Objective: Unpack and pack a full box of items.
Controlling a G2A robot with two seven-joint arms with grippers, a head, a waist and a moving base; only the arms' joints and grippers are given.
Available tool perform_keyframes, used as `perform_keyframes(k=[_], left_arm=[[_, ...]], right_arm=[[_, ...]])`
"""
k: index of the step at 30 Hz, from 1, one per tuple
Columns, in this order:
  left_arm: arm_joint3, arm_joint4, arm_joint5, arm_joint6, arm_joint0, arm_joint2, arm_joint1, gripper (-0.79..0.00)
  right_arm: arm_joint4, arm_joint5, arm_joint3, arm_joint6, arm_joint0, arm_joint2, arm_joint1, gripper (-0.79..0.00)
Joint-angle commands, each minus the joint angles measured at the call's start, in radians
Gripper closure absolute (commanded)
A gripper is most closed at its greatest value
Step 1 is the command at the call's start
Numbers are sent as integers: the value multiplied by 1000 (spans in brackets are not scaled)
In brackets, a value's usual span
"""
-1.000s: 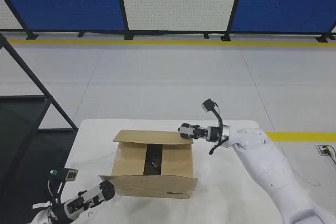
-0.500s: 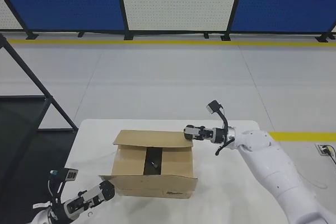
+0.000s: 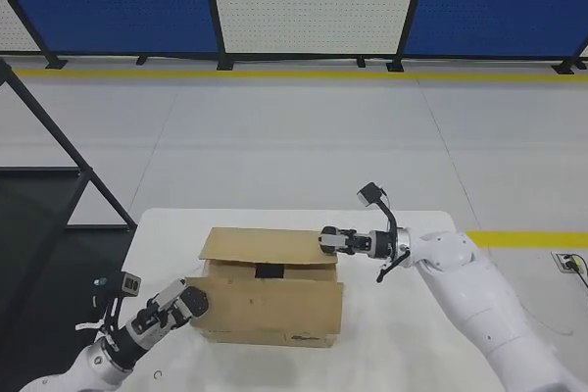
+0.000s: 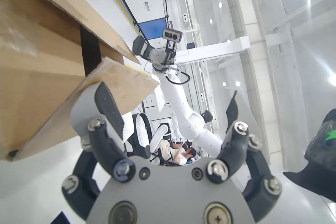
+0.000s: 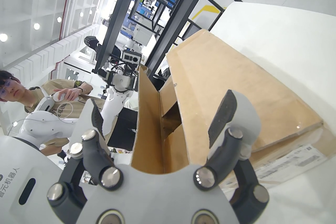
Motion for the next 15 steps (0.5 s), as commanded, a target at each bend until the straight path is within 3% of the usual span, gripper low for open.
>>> perform_keyframes(k=[1,11,15], left_arm=[[11,6,24,25,-20,18,-2,-785],[57,21,92,108,-95,79,-12,-785],[68,22,98,116,-109,89,-14,-785]], right_arm=[[3,14,-30,13,-17,14,10,-785],[122,130,-149,116,-97,101,55,-785],[196,269,-195,149,-117,126,63,-785]])
